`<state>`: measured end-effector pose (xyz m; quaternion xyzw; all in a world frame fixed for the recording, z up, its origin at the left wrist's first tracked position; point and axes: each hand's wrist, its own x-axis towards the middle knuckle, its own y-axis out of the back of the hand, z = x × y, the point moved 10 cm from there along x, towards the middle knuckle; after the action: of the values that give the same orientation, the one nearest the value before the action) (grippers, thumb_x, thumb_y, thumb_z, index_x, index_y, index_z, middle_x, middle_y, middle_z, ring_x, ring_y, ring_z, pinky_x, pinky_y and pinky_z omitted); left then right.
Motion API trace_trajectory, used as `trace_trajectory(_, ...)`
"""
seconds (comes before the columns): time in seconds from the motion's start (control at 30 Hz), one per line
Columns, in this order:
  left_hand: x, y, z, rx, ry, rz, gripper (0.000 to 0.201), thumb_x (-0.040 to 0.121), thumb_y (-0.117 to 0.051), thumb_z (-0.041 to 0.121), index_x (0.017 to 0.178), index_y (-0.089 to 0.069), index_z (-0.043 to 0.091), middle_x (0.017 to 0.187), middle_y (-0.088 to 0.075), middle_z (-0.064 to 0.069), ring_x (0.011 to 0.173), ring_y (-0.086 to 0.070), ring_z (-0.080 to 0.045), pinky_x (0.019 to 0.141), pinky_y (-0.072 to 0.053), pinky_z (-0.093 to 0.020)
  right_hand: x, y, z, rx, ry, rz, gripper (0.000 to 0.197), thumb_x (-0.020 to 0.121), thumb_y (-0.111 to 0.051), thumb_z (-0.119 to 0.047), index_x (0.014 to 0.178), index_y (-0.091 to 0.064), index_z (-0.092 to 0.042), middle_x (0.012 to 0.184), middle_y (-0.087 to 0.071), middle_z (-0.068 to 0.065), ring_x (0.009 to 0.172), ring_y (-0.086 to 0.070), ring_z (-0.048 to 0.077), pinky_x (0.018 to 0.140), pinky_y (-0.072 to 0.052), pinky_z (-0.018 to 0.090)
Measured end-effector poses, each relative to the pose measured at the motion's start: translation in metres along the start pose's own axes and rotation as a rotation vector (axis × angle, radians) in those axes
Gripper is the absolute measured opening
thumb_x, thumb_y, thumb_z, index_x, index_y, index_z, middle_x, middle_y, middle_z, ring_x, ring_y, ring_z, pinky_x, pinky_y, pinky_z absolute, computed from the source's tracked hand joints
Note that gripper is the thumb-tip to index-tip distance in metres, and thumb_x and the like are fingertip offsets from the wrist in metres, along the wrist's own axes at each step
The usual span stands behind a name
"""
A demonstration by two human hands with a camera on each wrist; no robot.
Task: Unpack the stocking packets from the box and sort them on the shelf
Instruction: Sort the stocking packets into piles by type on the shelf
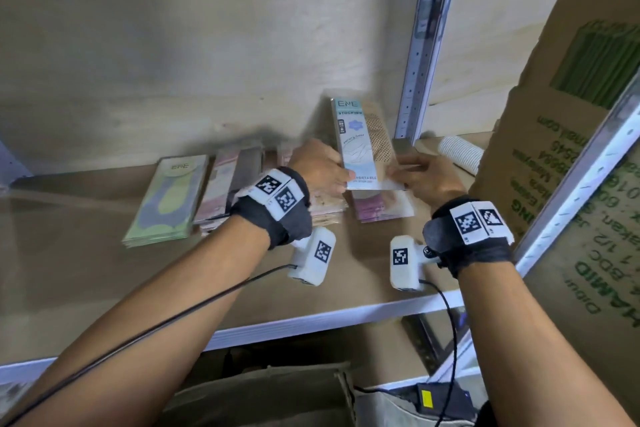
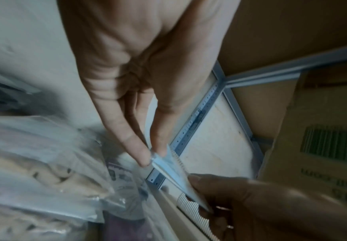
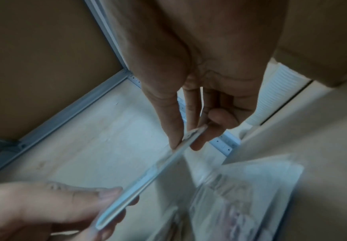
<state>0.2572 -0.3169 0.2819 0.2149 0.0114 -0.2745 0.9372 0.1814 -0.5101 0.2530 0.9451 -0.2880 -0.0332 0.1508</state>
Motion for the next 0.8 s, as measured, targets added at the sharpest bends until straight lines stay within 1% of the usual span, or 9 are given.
trace_trajectory(0.07, 0.009, -0.01, 0.004, 0.099, 0.024, 0.028, 0.041, 0.08, -0.081, 0.003, 0.117, -0.066, -0.007, 0.113, -0.072, -0.022, 0.089, -0.076, -0.03, 0.086, -0.061, -0.043, 0.005, 0.011, 0.008, -0.083, -0.037, 0.037, 0.025, 0.08, -0.08, -0.029, 0.102, -0.072, -0.021, 0.102, -0.074, 0.001, 0.1, -0.068, 0.02, 0.098, -0.052, 0.038)
trace_trajectory(0.13, 0.016, -0.018, 0.008, 0.225, 0.04, 0.051, 0.046, 0.079, -0.082, 0.006, 0.118, -0.065, -0.007, 0.115, -0.071, -0.021, 0.093, -0.075, -0.031, 0.087, -0.06, -0.042, 0.008, 0.019, 0.015, -0.167, -0.076, 0.068, 0.034, 0.08, -0.079, -0.029, 0.111, -0.073, -0.017, 0.108, -0.073, 0.003, 0.105, -0.065, 0.02, 0.1, -0.049, 0.032)
trace_trajectory(0.2, 0.02, -0.025, 0.011, 0.366, 0.051, 0.062, 0.046, 0.079, -0.082, 0.009, 0.119, -0.064, -0.006, 0.117, -0.07, -0.02, 0.1, -0.073, -0.031, 0.09, -0.059, -0.041, 0.01, 0.019, 0.021, -0.248, -0.117, 0.067, 0.035, 0.08, -0.079, -0.027, 0.112, -0.073, -0.015, 0.111, -0.071, 0.005, 0.104, -0.063, 0.019, 0.09, -0.047, 0.027)
trace_trajectory(0.27, 0.023, -0.031, 0.014, 0.539, 0.078, 0.066, 0.051, 0.081, -0.082, 0.014, 0.124, -0.06, -0.003, 0.122, -0.069, -0.016, 0.107, -0.07, -0.028, 0.094, -0.057, -0.038, 0.01, 0.017, 0.025, -0.305, -0.158, 0.046, 0.033, 0.079, -0.08, -0.024, 0.11, -0.072, -0.013, 0.111, -0.07, 0.007, 0.099, -0.062, 0.02, 0.082, -0.045, 0.027)
trace_trajectory(0.4, 0.024, -0.04, 0.017, 0.753, 0.087, 0.107, 0.058, 0.084, -0.079, 0.021, 0.132, -0.054, 0.0, 0.13, -0.064, -0.013, 0.119, -0.064, -0.025, 0.1, -0.053, -0.034, 0.009, 0.017, 0.028, -0.37, -0.211, 0.035, 0.036, 0.075, -0.082, -0.022, 0.107, -0.073, -0.009, 0.11, -0.07, 0.009, 0.091, -0.06, 0.02, 0.077, -0.042, 0.025)
trace_trajectory(0.5, 0.03, -0.048, 0.01, 0.772, 0.121, 0.071, 0.052, 0.082, -0.081, 0.018, 0.124, -0.058, -0.002, 0.121, -0.069, -0.015, 0.11, -0.069, -0.027, 0.096, -0.056, -0.036, 0.007, 0.014, 0.03, -0.398, -0.239, 0.007, 0.039, 0.075, -0.083, -0.021, 0.109, -0.072, -0.007, 0.109, -0.07, 0.012, 0.094, -0.064, 0.024, 0.08, -0.05, 0.03)
trace_trajectory(0.6, 0.035, -0.053, 0.007, 0.798, 0.138, 0.058, 0.05, 0.079, -0.084, 0.016, 0.12, -0.06, -0.001, 0.117, -0.071, -0.015, 0.107, -0.07, -0.029, 0.093, -0.057, -0.036, 0.006, 0.014, 0.03, -0.42, -0.25, -0.003, 0.039, 0.073, -0.084, -0.022, 0.107, -0.072, -0.006, 0.106, -0.07, 0.014, 0.098, -0.066, 0.029, 0.091, -0.055, 0.039)
trace_trajectory(0.73, 0.036, -0.054, 0.016, 0.92, -0.01, 0.143, 0.042, 0.085, -0.076, 0.016, 0.12, -0.062, 0.001, 0.127, -0.063, -0.017, 0.115, -0.064, -0.032, 0.09, -0.052, -0.035, 0.001, 0.01, 0.028, -0.424, -0.254, -0.039, 0.033, 0.074, -0.084, -0.02, 0.102, -0.072, -0.006, 0.102, -0.07, 0.012, 0.097, -0.066, 0.028, 0.093, -0.055, 0.042)
trace_trajectory(0.8, 0.036, -0.057, 0.017, 0.962, -0.004, 0.135, 0.04, 0.087, -0.073, 0.015, 0.122, -0.061, 0.001, 0.131, -0.06, -0.016, 0.118, -0.062, -0.032, 0.096, -0.05, -0.037, -0.001, 0.009, 0.027, -0.439, -0.258, -0.049, 0.032, 0.075, -0.083, -0.019, 0.101, -0.072, -0.006, 0.101, -0.071, 0.012, 0.096, -0.066, 0.028, 0.091, -0.055, 0.042)
